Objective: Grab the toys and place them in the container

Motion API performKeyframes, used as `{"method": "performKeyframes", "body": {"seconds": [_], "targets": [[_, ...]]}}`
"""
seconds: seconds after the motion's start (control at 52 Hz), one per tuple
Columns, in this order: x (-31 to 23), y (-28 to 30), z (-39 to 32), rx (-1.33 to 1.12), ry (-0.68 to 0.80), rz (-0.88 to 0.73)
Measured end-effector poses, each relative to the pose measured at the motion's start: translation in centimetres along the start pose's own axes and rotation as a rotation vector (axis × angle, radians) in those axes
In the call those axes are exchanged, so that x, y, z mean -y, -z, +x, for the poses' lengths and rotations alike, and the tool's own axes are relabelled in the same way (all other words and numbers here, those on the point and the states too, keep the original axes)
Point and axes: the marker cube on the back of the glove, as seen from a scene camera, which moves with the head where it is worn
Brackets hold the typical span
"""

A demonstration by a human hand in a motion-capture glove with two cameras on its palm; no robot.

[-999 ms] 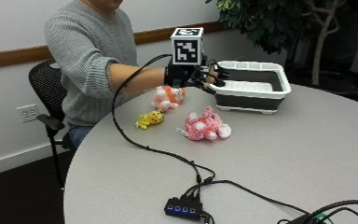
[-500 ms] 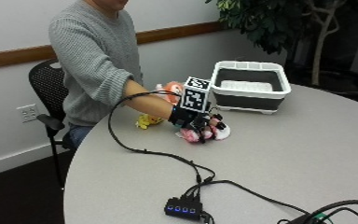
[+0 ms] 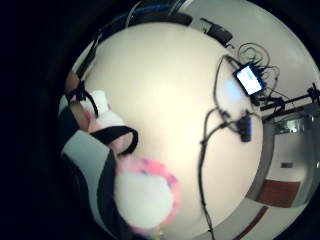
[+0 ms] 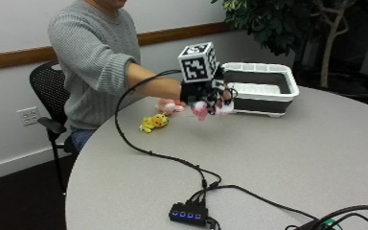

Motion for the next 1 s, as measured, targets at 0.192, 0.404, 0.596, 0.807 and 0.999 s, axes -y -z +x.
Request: {"method": "performKeyframes", "body": {"seconds": [0.192, 0.404, 0.596, 0.807, 0.999], "targets": [[2.4, 7.0, 0.8, 0.006, 0.015, 0.033], [4.0, 5.8, -9.3, 0.097, 0.141, 0.001], [5.5, 5.3, -23.6, 0.143, 0.382, -0.027], [6.3, 3.9, -28.4, 0.071, 0.437, -0.066], [5.4, 2.3, -27.0, -0.013, 0.414, -0.214]]}}
